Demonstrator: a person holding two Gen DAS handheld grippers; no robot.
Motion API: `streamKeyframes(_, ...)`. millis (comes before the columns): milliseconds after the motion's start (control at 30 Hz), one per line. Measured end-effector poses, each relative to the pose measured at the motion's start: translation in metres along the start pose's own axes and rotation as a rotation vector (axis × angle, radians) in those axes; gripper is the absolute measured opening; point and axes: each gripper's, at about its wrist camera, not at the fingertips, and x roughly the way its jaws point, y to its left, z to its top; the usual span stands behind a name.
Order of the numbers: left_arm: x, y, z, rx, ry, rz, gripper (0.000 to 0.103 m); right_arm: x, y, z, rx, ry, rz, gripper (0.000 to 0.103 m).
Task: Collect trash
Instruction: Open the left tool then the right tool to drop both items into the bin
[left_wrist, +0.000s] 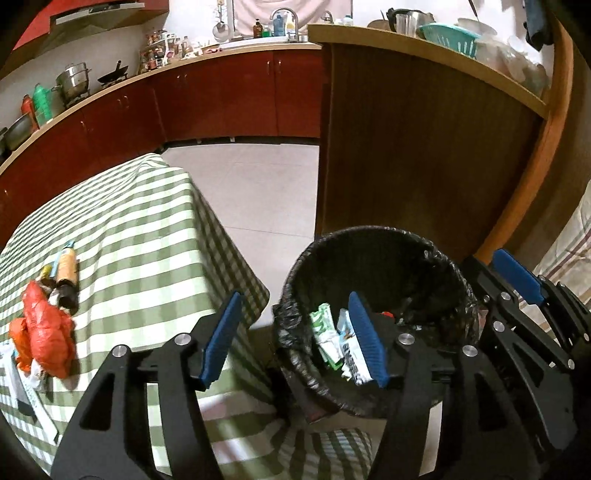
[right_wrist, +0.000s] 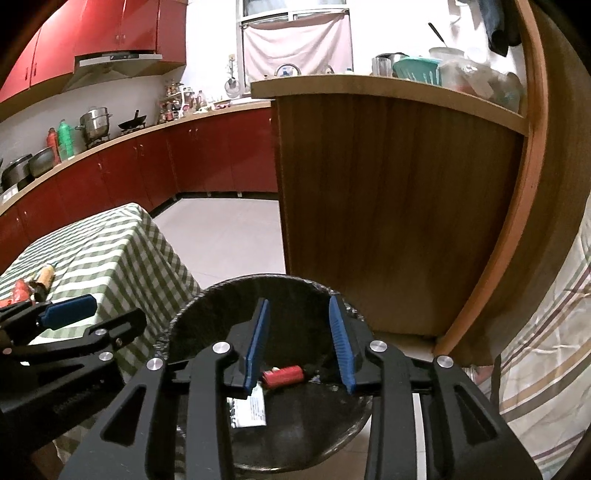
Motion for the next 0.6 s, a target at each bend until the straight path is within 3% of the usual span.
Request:
streamKeyframes(300,-0.044,0.054,-0.018,-0.025,-0.012,0.049,0.065,-0.021,0.047,-0.002,-0.037,-0.01,0.093,0.04)
streamKeyframes(600,-0.087,0.134,-0.048,-0.11,-0.031,0.181,0.067,-0.035,0.126,-0.012,-0.111,0.008,0.238,0.041)
